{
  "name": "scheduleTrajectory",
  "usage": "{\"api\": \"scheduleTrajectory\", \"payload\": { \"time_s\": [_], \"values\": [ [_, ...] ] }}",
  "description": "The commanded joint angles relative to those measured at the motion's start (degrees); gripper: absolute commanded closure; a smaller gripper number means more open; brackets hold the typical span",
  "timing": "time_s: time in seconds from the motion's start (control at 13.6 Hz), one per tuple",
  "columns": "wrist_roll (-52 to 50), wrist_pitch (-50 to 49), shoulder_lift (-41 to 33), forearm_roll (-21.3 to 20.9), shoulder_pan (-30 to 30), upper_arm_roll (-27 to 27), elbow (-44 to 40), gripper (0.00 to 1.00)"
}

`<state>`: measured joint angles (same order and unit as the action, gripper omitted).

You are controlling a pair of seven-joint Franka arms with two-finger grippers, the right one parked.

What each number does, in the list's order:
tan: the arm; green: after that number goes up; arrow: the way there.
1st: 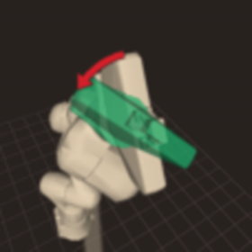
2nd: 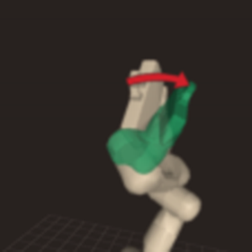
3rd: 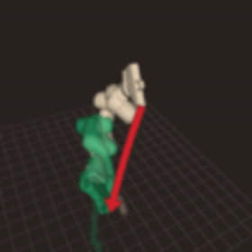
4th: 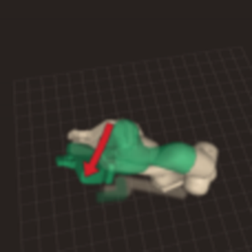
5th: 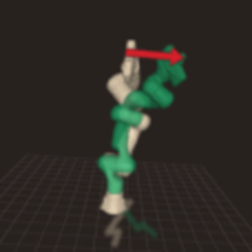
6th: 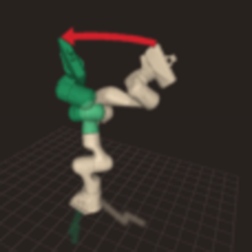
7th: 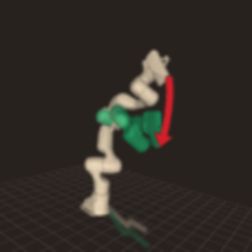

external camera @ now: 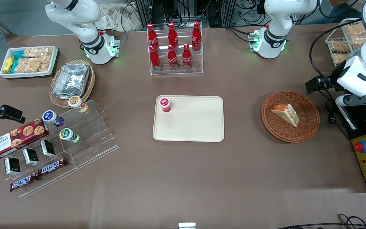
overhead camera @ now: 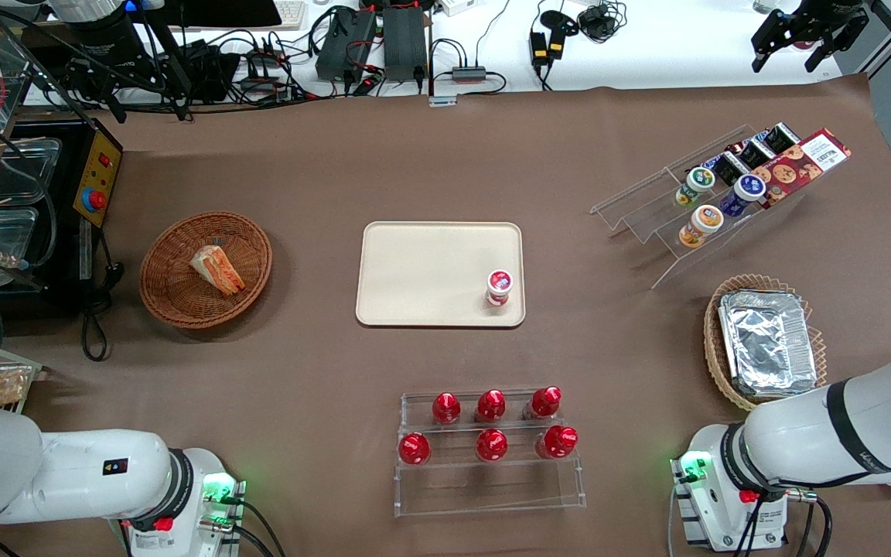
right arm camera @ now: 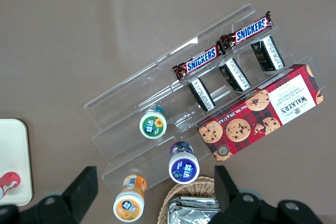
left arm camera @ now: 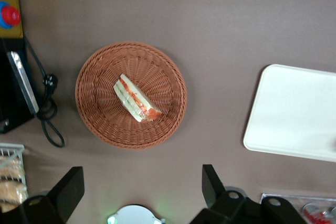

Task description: Place sandwich from basket to tray

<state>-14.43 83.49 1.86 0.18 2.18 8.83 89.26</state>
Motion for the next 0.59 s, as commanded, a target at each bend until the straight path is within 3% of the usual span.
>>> {"api": "scheduleTrajectory", "payload": {
  "time_s": [0.0, 0.52],
  "values": [
    [-5.43, -1.92, -1.94, -1.24, -0.34, -0.22, 2.13, 0.0],
    [-24.14, 1.57, -5.8, -1.15, 1.95, -0.83, 11.87, 0.0]
  ]
}}
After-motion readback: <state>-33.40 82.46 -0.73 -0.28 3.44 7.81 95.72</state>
